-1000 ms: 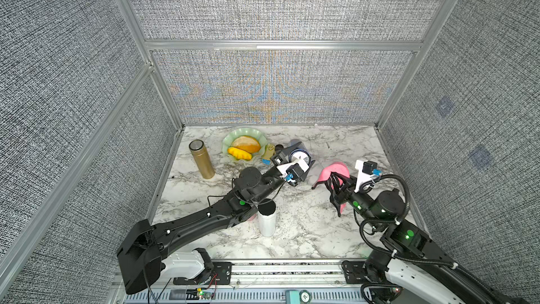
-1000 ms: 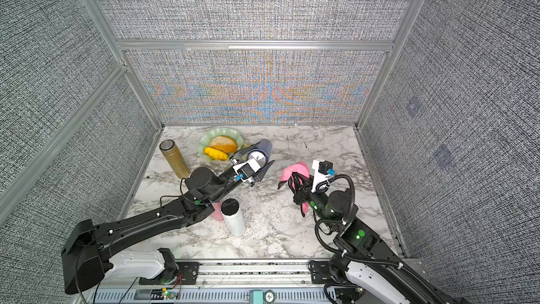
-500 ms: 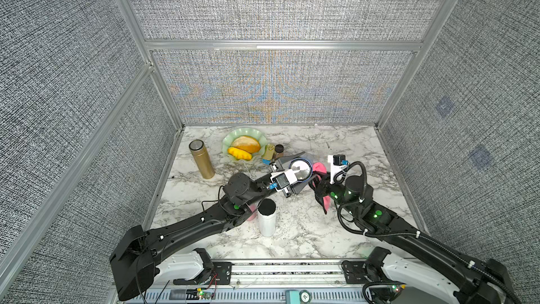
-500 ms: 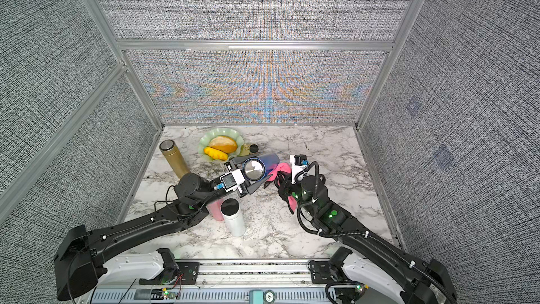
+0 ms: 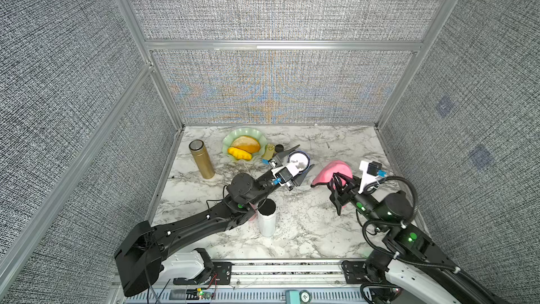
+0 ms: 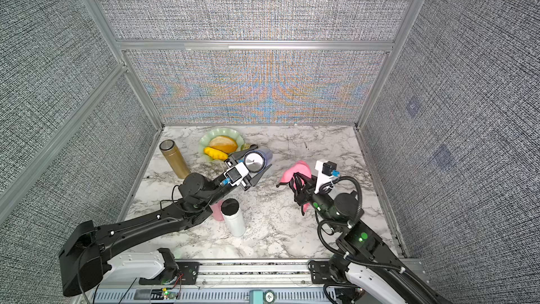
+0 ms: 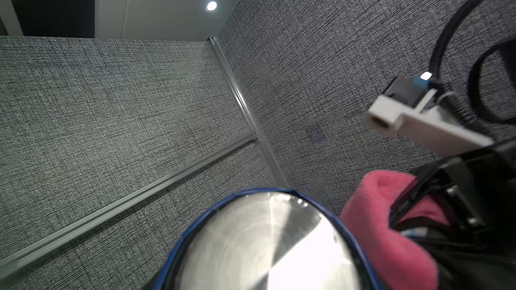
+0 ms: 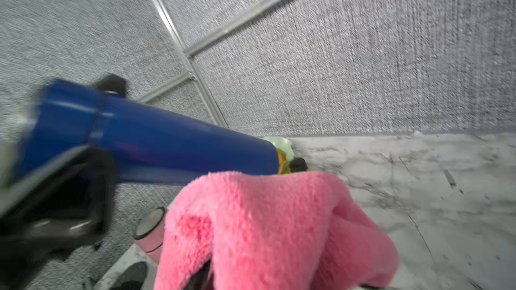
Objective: Wipe the surface of the thermos
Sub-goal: Wipe the dirt from the surface of the thermos.
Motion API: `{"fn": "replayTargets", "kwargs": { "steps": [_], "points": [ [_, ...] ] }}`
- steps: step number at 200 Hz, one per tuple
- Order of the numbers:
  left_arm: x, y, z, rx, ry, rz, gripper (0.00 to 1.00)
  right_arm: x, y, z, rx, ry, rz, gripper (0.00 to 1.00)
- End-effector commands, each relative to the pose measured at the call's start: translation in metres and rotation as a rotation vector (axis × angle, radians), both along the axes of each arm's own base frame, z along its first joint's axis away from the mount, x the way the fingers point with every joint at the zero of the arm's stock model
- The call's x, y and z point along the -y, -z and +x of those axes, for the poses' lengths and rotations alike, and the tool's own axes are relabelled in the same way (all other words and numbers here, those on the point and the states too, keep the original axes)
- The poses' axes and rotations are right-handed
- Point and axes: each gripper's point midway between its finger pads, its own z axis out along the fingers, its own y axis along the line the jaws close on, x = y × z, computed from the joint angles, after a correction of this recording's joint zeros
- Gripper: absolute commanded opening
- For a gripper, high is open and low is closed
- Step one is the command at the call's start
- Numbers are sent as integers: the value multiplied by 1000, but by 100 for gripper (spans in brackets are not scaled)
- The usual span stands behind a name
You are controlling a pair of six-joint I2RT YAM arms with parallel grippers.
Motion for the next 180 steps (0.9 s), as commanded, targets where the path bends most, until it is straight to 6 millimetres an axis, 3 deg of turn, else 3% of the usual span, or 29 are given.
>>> {"fn": "replayTargets", "kwargs": {
  "steps": [1,13,63,109,146,153,180],
  "points": [
    [-5,-10,24,61,-150,11,0,-23,-19,-36,57,-235,22,0],
    [5,-2,21,84,-115,51,0,-29,-23,-41,59,-279,41,0],
    [33,27,17,107,-37,162,0,-56,-21,-22,2,-315,37,0],
    [50,51,25,138,-96,263,0,-59,-21,-11,-27,-283,29,0],
    [62,59,-5,222,-35,290,0,-42,-8,16,-104,-102,6,0],
    [64,61,-12,234,-11,295,0,-45,2,25,-134,-80,-15,0],
    [69,67,-31,272,41,317,0,-40,1,35,-145,-42,-16,0]
  ]
}}
